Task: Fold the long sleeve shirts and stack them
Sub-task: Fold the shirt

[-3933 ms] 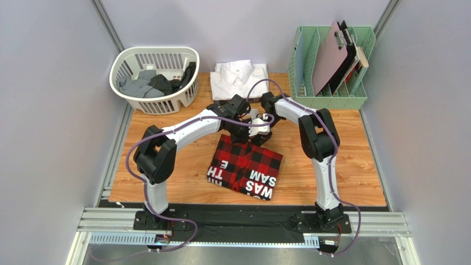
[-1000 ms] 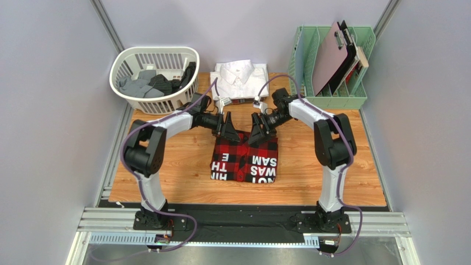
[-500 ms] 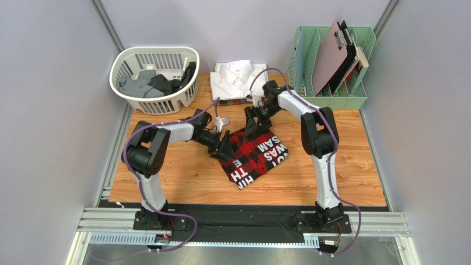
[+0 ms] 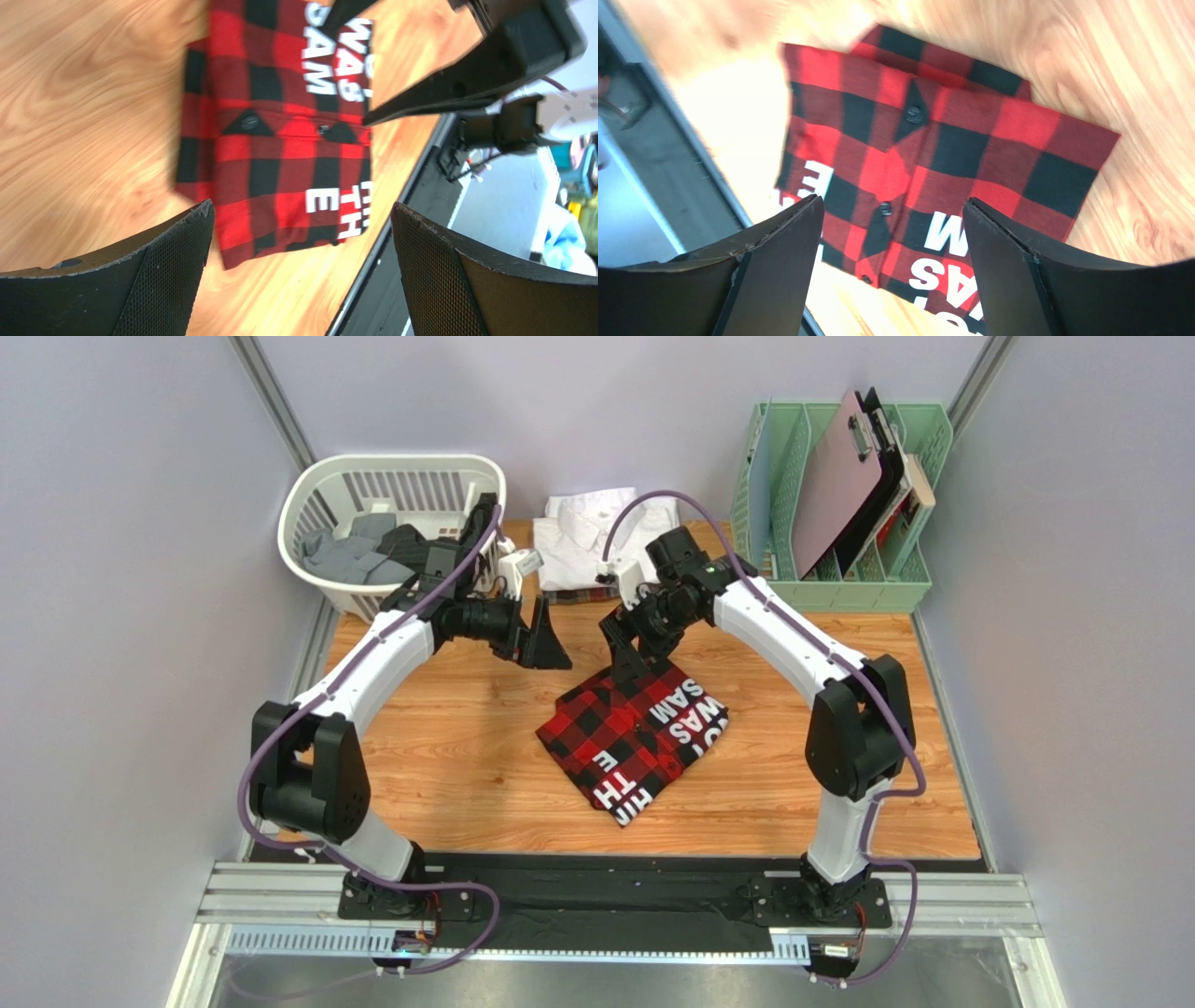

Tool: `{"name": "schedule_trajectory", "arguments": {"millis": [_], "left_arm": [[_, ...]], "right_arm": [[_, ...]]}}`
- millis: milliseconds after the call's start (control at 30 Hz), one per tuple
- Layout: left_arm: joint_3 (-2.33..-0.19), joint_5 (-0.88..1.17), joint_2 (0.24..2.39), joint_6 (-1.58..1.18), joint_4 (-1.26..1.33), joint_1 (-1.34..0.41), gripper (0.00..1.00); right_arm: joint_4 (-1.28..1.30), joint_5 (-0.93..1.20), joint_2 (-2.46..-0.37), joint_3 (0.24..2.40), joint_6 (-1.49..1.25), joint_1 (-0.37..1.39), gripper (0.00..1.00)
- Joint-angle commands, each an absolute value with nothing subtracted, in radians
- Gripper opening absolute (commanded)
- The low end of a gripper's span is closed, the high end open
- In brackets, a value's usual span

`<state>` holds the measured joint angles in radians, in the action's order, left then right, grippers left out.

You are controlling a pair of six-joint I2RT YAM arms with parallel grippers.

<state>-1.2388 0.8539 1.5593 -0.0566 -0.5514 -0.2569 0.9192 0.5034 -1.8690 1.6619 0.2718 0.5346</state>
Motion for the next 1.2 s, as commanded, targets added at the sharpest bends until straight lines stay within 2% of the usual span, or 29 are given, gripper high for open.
{"name": "schedule_trajectory", "arguments": {"millis": [0,67,167,300,367,400,433,467,567,767,900,1000,1167], "left_arm": [[-1.307,0.813,1.562,-0.041,-0.557,-0.196,0.99],[-1.316,0.776,1.508,-0.029,-0.56,-0.184,0.99],[-1.257,0.604,1.392,-0.087,-0.502,-0.149,0.99],[-1.2,0.624,1.301,-0.095,-0.481,-0.089,0.99],[-1.259,0.576,1.359,-0.057,-0.602,-0.075,0.99],[-1.284,0.587,1.396,-0.022,-0.75,-0.072,0.99],[-1.292,0.621,1.449,-0.002,-0.791,-0.066,0.99],[-1.238,0.743,1.456,0.035,-0.801,-0.055,0.99],[-1.087,0.759,1.428,-0.02,-0.717,-0.09,0.99],[-0.971,0.84,1.492,-0.09,-0.594,-0.132,0.97],[-0.985,0.891,1.617,-0.029,-0.58,-0.132,0.86],[-1.041,0.922,1.73,0.026,-0.583,-0.132,0.82],[-1.15,0.924,1.897,0.09,-0.627,-0.153,0.79]], "right_arm": [[0.855,0.351,-1.953,1.573,0.166,0.592,0.8],[0.839,0.333,-1.982,1.56,0.166,0.629,0.81],[0.825,0.319,-2.045,1.539,0.231,0.682,0.82],[0.848,0.337,-2.103,1.519,0.353,0.755,0.82],[0.841,0.344,-2.088,1.483,0.406,0.793,0.81],[0.844,0.351,-2.079,1.468,0.47,0.805,0.82],[0.841,0.348,-2.066,1.454,0.494,0.824,0.82],[0.835,0.344,-2.036,1.427,0.515,0.83,0.82],[0.837,0.33,-1.981,1.42,0.551,0.831,0.83],[0.883,0.42,-1.824,1.466,0.477,0.798,0.86],[0.92,0.44,-1.778,1.433,0.439,0.779,0.86],[0.933,0.454,-1.782,1.398,0.397,0.758,0.86],[0.911,0.448,-1.818,1.309,0.351,0.692,0.84]]}}
